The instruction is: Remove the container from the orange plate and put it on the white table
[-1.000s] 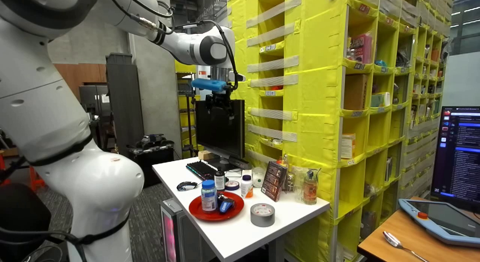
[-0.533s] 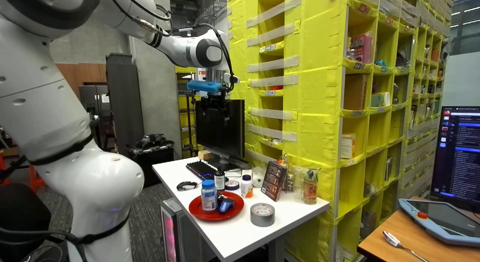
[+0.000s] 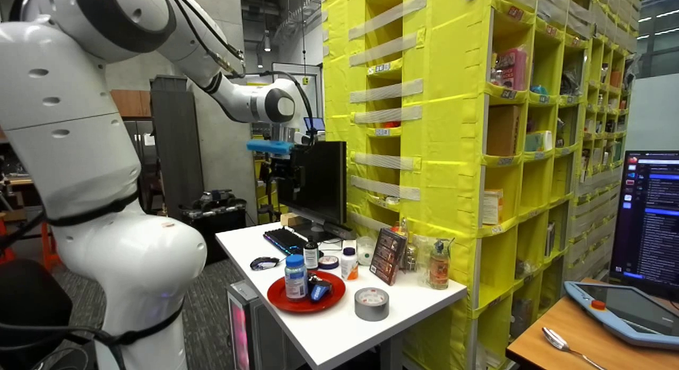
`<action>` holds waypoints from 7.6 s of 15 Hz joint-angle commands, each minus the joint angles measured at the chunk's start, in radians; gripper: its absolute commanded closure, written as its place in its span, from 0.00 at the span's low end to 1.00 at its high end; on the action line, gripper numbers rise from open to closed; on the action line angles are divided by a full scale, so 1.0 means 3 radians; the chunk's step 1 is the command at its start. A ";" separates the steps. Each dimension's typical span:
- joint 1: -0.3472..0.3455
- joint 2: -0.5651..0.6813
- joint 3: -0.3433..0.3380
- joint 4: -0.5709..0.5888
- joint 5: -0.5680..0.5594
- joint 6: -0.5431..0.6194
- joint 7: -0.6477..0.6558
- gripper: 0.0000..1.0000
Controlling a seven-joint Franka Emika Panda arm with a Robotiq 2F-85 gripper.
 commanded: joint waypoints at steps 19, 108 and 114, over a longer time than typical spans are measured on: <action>0.0032 0.1100 0.0047 -0.0128 -0.0328 0.0367 0.0166 0.00; 0.0101 0.1303 0.0045 -0.0243 -0.0824 0.1104 0.0132 0.00; 0.0066 0.1313 0.0000 -0.0283 -0.0836 0.1103 0.0135 0.00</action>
